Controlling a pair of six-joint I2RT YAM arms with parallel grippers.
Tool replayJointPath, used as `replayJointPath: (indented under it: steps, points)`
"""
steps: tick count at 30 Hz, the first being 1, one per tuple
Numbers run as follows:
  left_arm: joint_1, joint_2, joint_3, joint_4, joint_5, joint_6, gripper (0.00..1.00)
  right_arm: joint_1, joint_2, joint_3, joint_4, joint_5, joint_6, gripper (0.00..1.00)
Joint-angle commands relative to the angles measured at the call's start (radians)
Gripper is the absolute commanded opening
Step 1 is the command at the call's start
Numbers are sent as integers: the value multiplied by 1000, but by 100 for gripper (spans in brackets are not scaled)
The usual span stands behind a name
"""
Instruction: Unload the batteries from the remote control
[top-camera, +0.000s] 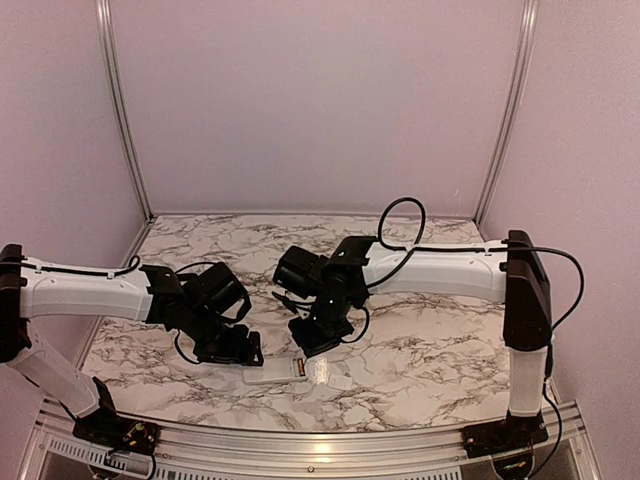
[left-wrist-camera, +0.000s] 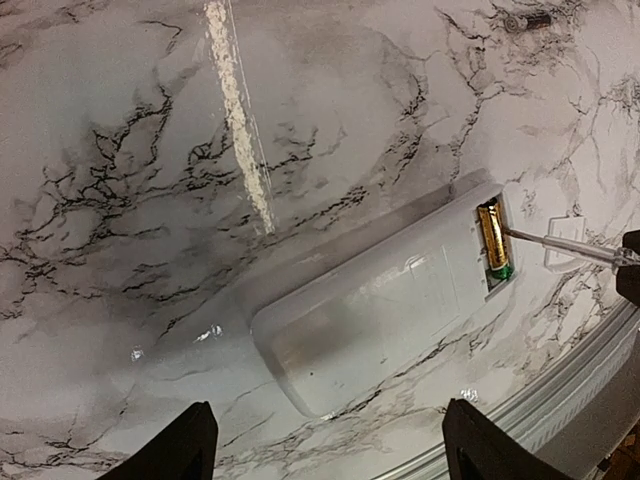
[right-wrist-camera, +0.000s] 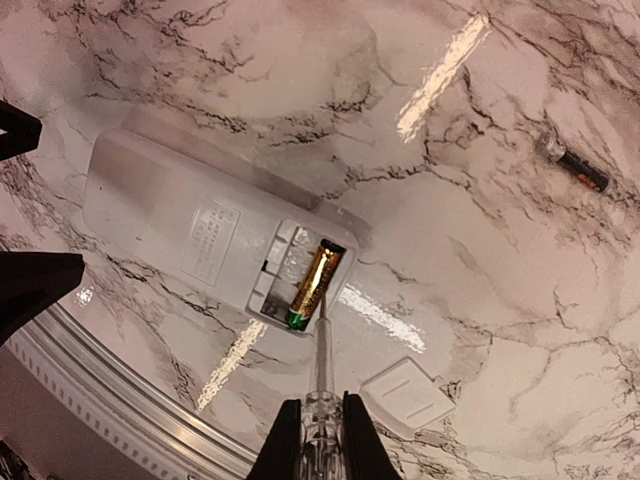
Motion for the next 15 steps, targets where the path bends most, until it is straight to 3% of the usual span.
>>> replayJointPath:
  steps: [1,15]
  points:
    - [6,16,-10,19,7,-6,81,5,-10,-24,-6,23,6,0]
    - [12,58,-35,40,33,-17,75,5,27,47,-96,81,-16,0]
